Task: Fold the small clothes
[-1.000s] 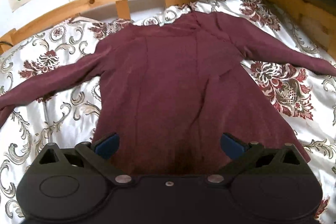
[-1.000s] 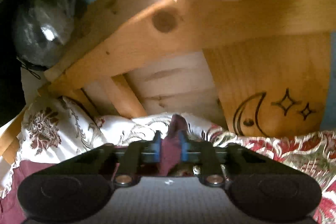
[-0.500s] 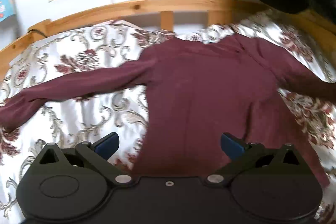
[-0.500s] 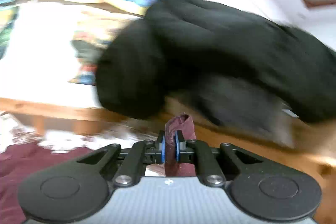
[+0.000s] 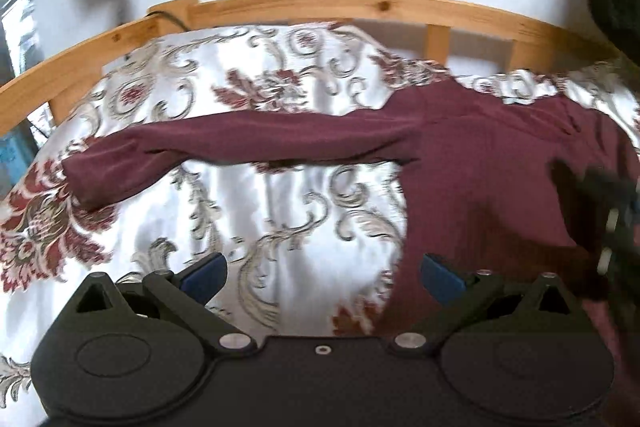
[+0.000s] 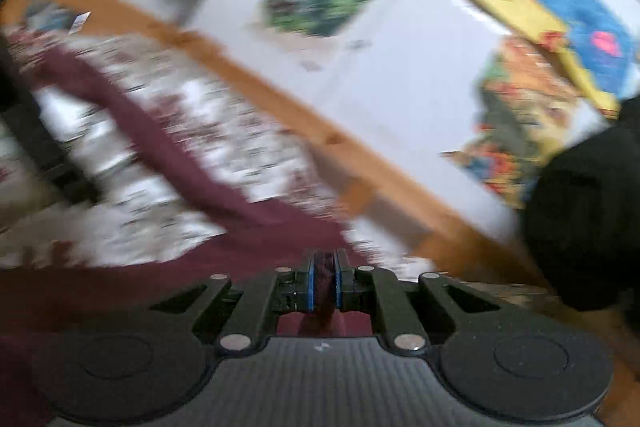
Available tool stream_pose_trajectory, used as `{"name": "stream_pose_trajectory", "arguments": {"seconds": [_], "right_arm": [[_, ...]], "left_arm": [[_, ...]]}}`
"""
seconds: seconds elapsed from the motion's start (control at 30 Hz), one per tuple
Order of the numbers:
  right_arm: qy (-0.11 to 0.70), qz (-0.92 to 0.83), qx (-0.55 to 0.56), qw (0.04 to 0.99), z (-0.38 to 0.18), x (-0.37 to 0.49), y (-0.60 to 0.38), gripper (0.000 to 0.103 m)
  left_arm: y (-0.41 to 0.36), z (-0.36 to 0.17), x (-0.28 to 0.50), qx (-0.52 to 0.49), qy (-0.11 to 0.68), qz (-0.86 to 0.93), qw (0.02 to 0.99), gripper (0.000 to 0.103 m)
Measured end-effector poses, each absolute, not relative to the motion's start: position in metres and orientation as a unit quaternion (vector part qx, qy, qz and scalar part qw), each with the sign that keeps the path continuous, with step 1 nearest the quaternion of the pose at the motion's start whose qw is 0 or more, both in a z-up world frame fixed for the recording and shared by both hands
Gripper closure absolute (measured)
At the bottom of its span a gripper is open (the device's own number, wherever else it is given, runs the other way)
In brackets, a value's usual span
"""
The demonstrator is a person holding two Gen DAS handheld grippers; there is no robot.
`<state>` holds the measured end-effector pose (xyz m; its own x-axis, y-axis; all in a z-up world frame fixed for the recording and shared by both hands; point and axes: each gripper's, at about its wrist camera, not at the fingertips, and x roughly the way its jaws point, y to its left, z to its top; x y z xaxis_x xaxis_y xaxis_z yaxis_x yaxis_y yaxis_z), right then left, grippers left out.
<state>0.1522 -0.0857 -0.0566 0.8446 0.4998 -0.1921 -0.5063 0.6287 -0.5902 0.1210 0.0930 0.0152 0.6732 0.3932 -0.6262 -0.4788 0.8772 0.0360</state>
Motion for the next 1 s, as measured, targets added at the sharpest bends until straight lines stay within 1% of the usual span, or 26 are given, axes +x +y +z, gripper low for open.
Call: {"name": "stream_pose_trajectory", "arguments": {"seconds": [0.17,0.33,0.4,0.43,0.5,0.6,0.63,0.7,0.77,0.87,0.97,1.0], "right_arm": [[0.033,0.348,-0.356,0.866,-0.089,0.116,-0.063,0.093],[0.068,0.404,-0.382,0.828,-0.107,0.097,-0.056,0.091],[0.074,0.415,-0.381,0.823,-0.112,0.091,-0.058,0.085],[0.082,0.422,-0.374,0.822,-0.110,0.088,-0.061,0.080],[0.096,0.433,-0.349,0.826,-0.104,0.084,-0.072,0.046],[0.113,0.439,-0.312,0.835,-0.091,0.084,-0.093,0.031],[0.119,0.434,-0.301,0.841,-0.087,0.085,-0.102,0.028],[0.128,0.412,-0.278,0.858,-0.079,0.092,-0.124,0.015],[0.138,0.378,-0.251,0.880,-0.071,0.106,-0.149,0.013],[0.157,0.304,-0.224,0.913,-0.065,0.139,-0.184,0.013],[0.199,0.222,-0.176,0.938,-0.062,0.187,-0.214,0.014],[0.216,0.195,-0.155,0.944,-0.061,0.204,-0.224,0.015]], "left_arm": [[0.100,0.013,0.124,-0.076,0.328,0.253,0.907,0.001],[0.098,0.014,0.127,-0.061,0.318,0.254,0.911,0.001],[0.097,0.014,0.128,-0.057,0.314,0.251,0.914,0.001],[0.097,0.013,0.129,-0.056,0.311,0.248,0.916,0.001],[0.097,0.011,0.131,-0.060,0.304,0.233,0.922,0.001],[0.097,0.007,0.136,-0.079,0.295,0.196,0.932,0.001],[0.096,0.005,0.139,-0.085,0.291,0.179,0.936,0.001],[0.090,0.000,0.146,-0.086,0.285,0.140,0.944,0.001],[0.081,-0.008,0.155,-0.070,0.288,0.102,0.950,0.001],[0.061,-0.024,0.172,-0.032,0.316,0.063,0.946,0.001],[0.044,-0.036,0.185,-0.011,0.340,0.041,0.940,0.001],[0.041,-0.039,0.187,-0.009,0.341,0.042,0.939,0.001]]}}
